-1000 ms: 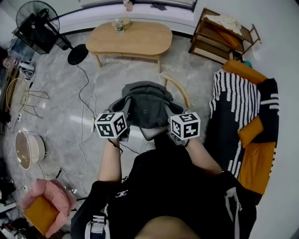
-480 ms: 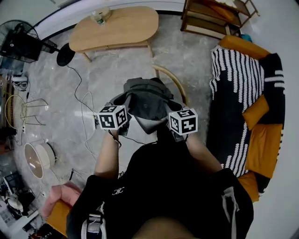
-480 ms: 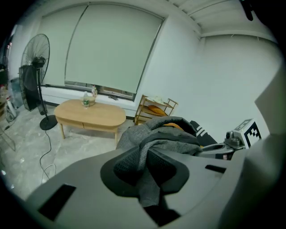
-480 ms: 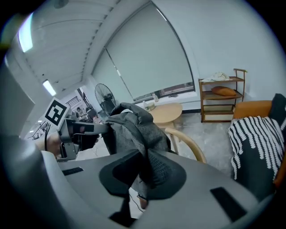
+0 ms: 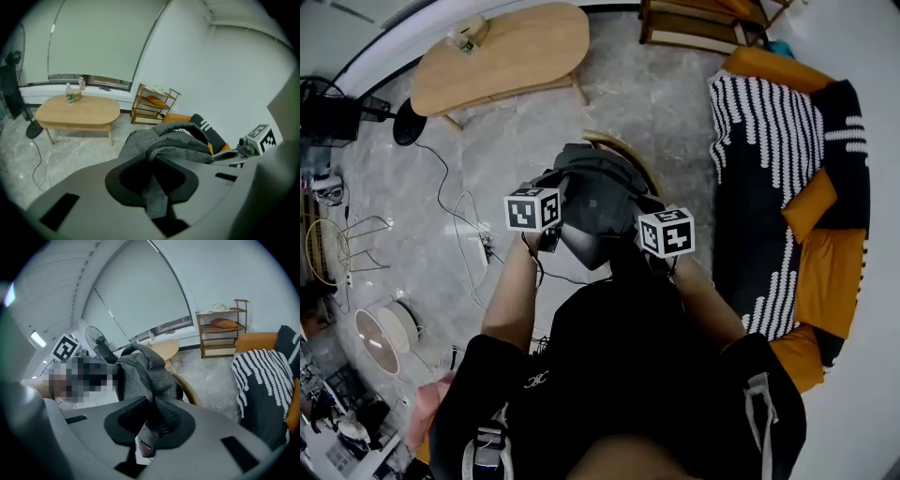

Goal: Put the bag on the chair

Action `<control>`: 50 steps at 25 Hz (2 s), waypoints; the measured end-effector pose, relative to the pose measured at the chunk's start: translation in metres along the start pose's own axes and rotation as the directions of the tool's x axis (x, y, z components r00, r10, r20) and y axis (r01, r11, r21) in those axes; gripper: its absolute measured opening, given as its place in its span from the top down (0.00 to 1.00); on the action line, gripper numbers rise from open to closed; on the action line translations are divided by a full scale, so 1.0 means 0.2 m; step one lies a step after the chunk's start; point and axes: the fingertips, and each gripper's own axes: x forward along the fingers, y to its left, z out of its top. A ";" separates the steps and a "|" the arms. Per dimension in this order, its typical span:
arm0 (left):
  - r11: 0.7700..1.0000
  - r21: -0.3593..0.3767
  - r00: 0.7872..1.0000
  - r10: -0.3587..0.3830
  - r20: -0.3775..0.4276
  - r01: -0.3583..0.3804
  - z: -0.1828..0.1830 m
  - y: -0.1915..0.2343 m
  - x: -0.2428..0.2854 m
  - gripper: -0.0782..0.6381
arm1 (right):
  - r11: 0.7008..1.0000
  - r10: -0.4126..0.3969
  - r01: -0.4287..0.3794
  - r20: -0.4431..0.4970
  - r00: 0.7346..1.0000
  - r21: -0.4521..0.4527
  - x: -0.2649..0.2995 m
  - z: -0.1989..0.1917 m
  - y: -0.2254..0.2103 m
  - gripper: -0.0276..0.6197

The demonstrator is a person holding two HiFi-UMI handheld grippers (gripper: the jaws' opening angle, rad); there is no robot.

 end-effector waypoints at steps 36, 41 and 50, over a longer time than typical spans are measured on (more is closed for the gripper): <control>0.958 0.253 0.984 0.102 0.149 -0.138 0.20 0.05 0.02 0.68 | 0.967 -0.239 0.252 0.239 0.941 -0.027 -0.12 0.19 -0.16 0.70; 0.948 0.246 0.946 0.122 0.301 -0.200 0.27 -0.02 -0.36 0.68 | 0.969 -0.176 0.230 0.405 0.897 -0.088 -0.34 0.42 0.08 0.71; 0.928 0.192 0.808 0.159 0.568 -0.318 0.43 -0.16 -1.23 0.84 | 0.946 0.036 0.187 0.659 0.751 -0.264 -0.80 0.78 0.74 0.94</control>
